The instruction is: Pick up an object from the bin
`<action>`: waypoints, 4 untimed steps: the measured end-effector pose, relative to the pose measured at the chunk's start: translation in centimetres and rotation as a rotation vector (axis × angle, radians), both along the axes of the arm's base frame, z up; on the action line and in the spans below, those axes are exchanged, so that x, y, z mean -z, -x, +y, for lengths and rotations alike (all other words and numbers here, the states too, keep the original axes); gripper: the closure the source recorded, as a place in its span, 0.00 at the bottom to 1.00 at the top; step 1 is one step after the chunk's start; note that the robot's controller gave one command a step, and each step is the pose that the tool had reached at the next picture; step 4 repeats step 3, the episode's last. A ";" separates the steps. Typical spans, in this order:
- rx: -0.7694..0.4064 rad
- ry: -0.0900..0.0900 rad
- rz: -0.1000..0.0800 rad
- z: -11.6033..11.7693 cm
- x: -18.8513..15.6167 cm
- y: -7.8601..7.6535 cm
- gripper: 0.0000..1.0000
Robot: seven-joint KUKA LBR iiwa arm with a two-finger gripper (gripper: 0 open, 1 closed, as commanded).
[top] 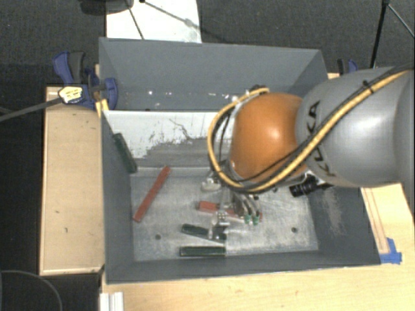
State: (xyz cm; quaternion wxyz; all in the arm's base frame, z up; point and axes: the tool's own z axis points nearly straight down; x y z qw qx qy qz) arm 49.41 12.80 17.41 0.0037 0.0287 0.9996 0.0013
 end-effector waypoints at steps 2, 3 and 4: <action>-0.110 0.002 0.007 -0.2 9.5 1.3 1.00; -0.697 0.005 -0.003 -0.2 -4.0 -0.1 1.00; -0.697 0.005 -0.003 -0.2 -4.0 -0.1 1.00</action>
Offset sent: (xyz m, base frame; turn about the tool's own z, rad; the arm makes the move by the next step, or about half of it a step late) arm 0.0000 0.0000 0.0000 0.0000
